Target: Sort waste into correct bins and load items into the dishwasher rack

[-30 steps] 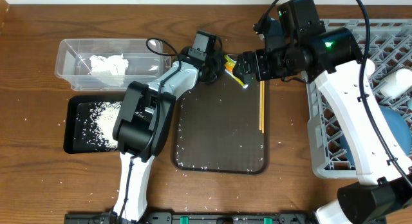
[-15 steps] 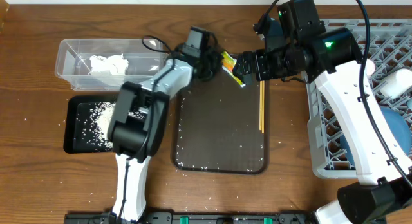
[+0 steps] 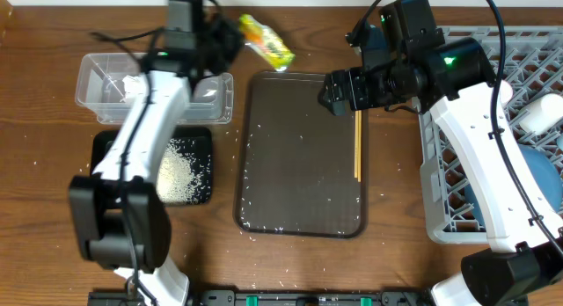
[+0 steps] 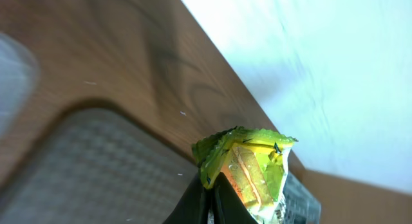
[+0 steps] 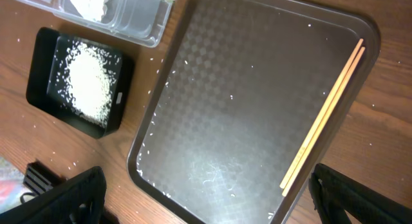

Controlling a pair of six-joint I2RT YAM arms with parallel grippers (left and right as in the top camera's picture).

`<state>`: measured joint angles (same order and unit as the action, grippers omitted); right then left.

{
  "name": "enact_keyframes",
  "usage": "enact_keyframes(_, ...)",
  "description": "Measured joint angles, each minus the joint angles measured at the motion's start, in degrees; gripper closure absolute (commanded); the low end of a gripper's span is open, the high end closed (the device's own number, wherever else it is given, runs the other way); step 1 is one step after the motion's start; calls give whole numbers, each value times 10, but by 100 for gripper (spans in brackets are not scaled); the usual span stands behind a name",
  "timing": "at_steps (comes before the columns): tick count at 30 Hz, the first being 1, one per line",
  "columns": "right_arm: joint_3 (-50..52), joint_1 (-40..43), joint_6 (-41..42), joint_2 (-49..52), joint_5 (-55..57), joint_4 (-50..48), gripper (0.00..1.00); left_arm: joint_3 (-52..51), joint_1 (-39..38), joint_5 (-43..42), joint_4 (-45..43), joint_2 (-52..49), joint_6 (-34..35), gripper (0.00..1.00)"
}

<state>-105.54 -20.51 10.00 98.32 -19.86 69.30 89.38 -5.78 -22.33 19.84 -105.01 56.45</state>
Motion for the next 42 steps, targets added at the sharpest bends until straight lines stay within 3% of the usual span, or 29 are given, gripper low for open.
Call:
enact_keyframes(7,0,0,0,0,0,0,1,0,98,18,123,8,-6,94)
enact_keyframes(12,0,0,0,0,0,0,1,0,149,35,136,8,-16,92)
enact_keyframes(13,0,0,0,0,0,0,1,0,155,37,135,8,-18,83)
enact_keyframes(15,0,0,0,0,0,0,1,0,170,41,136,8,-27,54)
enact_keyframes(18,0,0,0,0,0,0,1,0,185,45,136,8,-31,34)
enact_keyframes(25,0,0,0,0,0,0,1,0,204,35,139,8,-41,32)
enact_keyframes(32,0,0,0,0,0,0,1,0,236,-76,130,13,-43,31)
enact_keyframes(36,0,0,0,0,0,0,1,0,294,-102,166,39,-44,30)
enact_keyframes(37,0,0,0,0,0,0,1,0,309,-104,178,47,-44,23)
enact_keyframes(42,0,0,0,0,0,0,1,0,416,-110,241,85,-47,16)
